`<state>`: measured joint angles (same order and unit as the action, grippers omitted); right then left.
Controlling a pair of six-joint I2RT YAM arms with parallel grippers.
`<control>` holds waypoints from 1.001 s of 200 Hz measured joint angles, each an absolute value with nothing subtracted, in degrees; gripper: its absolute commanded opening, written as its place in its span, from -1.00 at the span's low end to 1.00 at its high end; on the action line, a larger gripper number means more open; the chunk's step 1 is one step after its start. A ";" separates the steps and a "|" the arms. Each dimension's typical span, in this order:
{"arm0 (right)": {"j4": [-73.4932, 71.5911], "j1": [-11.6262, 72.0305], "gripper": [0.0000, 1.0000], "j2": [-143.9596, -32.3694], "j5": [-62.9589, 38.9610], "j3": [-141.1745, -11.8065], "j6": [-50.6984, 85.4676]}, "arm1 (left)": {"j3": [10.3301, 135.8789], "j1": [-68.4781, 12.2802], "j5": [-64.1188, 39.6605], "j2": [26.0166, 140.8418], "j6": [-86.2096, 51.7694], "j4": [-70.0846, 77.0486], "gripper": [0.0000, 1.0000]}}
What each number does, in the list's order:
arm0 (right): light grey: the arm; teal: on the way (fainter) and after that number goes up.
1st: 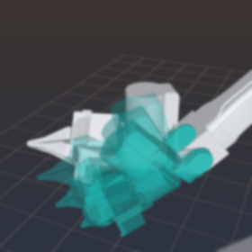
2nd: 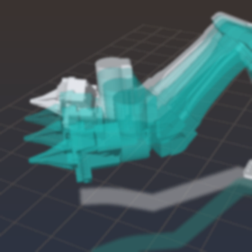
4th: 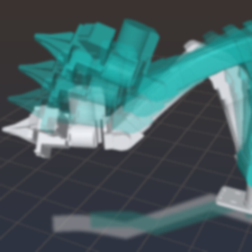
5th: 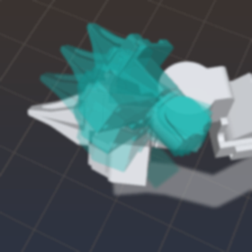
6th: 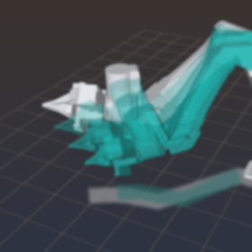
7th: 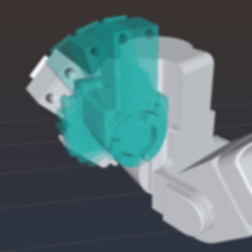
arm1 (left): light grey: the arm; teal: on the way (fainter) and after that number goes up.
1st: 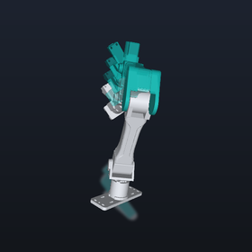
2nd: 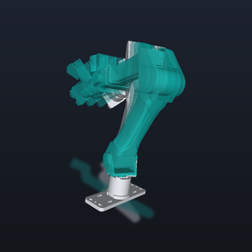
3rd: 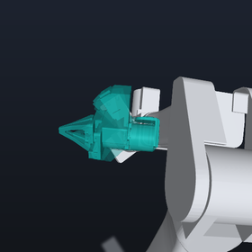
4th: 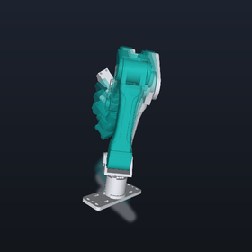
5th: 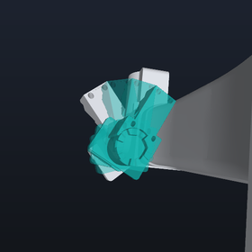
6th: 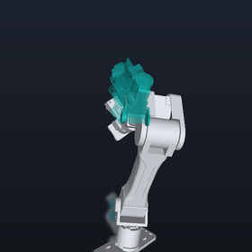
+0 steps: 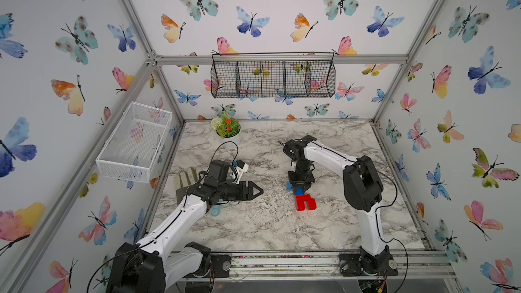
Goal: Assemble a giraffe with lego
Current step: Adjust the lego brick at the center of the board.
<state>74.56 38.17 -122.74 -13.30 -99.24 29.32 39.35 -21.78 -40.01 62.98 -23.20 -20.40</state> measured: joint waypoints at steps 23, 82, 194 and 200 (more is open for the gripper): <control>74.52 37.95 -0.48 -124.22 -13.39 -100.09 29.76 | 39.35 -21.76 -40.16 62.48 -23.20 -20.36 0.44; 74.24 37.30 -0.47 -125.03 -13.34 -100.55 30.63 | 39.31 -21.78 -40.53 62.13 -23.20 -20.34 0.44; 74.11 37.06 -0.21 -127.55 -13.08 -100.55 30.65 | 39.31 -21.76 -40.64 62.13 -23.20 -20.32 0.44; 74.11 37.06 -0.15 -127.55 -13.10 -100.55 30.65 | 39.31 -21.76 -40.64 62.13 -23.20 -20.32 0.44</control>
<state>74.11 37.06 -127.55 -13.10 -100.55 30.65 39.31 -21.76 -40.64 62.13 -23.20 -20.32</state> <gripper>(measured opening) 0.390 0.721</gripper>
